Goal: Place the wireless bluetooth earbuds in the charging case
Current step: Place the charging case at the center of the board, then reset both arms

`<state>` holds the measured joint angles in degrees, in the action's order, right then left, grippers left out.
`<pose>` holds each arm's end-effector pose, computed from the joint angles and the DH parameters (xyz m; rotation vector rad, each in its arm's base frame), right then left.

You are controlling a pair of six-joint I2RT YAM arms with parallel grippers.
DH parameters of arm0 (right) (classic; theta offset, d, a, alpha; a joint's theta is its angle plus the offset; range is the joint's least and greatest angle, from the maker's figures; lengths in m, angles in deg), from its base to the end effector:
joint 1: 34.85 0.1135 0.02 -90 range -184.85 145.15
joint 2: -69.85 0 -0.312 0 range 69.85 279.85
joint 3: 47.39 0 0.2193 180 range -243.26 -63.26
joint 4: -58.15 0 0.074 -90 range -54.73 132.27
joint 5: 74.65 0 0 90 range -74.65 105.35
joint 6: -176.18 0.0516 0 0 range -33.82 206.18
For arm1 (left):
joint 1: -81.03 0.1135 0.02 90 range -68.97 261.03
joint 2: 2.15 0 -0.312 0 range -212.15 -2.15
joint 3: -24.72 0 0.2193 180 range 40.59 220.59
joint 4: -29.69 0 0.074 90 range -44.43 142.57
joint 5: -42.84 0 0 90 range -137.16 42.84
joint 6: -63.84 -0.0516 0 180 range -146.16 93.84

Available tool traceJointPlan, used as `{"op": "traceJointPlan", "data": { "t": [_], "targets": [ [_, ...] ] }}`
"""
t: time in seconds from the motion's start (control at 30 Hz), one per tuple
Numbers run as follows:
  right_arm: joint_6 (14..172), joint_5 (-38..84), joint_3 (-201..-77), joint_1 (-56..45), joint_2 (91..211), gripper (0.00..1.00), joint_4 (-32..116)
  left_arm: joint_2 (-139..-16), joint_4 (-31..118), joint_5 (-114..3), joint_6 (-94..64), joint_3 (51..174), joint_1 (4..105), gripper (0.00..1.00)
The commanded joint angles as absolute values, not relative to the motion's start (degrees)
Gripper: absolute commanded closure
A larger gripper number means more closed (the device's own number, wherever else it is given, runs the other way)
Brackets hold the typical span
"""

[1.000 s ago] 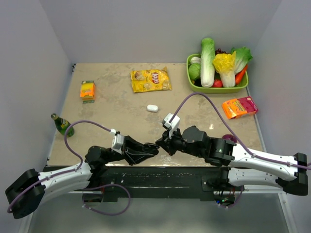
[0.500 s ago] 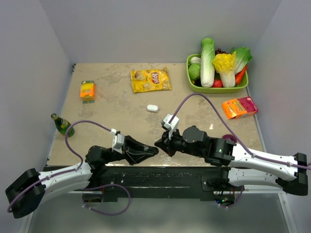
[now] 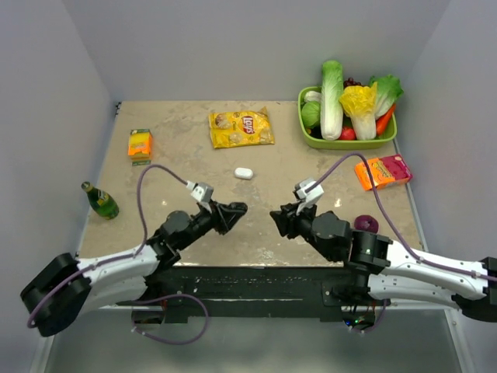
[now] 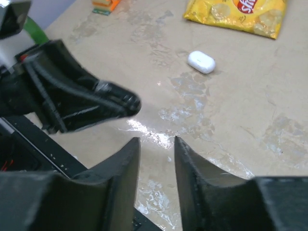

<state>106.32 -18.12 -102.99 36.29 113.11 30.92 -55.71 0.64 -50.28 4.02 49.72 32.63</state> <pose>0.0658 0.1045 0.3441 -0.3951 1.7848 0.6046 0.0994 -0.1161 0.2607 0.3106 1.6466 -1.1051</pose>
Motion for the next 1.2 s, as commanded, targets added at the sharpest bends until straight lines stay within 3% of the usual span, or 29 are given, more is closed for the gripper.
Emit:
{"op": "traceJointPlan", "data": {
  "t": [0.0, 0.17, 0.33, 0.4, 0.63, 0.8, 0.83, 0.9, 1.17],
  "targets": [
    [107.9, -20.4, -101.7, 36.3, 119.7, 0.55, 33.7, -70.0, 12.5, -38.1, 13.9, 62.2, 40.0, 1.0],
    [108.7, -16.7, -100.4, 36.3, 121.2, 0.47, 35.0, -82.8, 11.6, -44.3, 13.5, 68.8, 45.8, 1.0],
    [109.0, -16.6, -100.8, 36.3, 121.2, 0.45, 34.3, -91.9, 11.5, -46.8, 13.3, 73.2, 48.1, 1.0],
    [108.9, -16.6, -99.8, 36.3, 119.5, 0.45, 35.0, -94.6, 11.6, -46.8, 13.8, 73.6, 48.3, 0.95],
    [109.0, -18.0, -98.5, 36.3, 115.6, 0.43, 34.3, -98.6, 12.1, -48.6, 15.5, 73.6, 48.5, 0.6],
    [109.3, -18.5, -98.5, 36.3, 114.5, 0.42, 33.7, -95.7, 18.3, -44.9, 14.5, 73.7, 48.6, 0.43],
    [109.3, -18.7, -98.7, 36.3, 114.8, 0.42, 33.6, -94.9, 19.9, -43.7, 14.5, 73.9, 48.7, 0.13],
    [109.6, -19.0, -98.9, 36.3, 115.2, 0.41, 32.9, -91.5, 23.3, -41.3, 14.5, 72.9, 48.7, 0.01],
    [109.1, -20.8, -98.0, 36.4, 113.8, 0.39, 34.7, -70.5, 33.8, -32.1, 15.8, 67.7, 48.6, 0.0]
  ]
}}
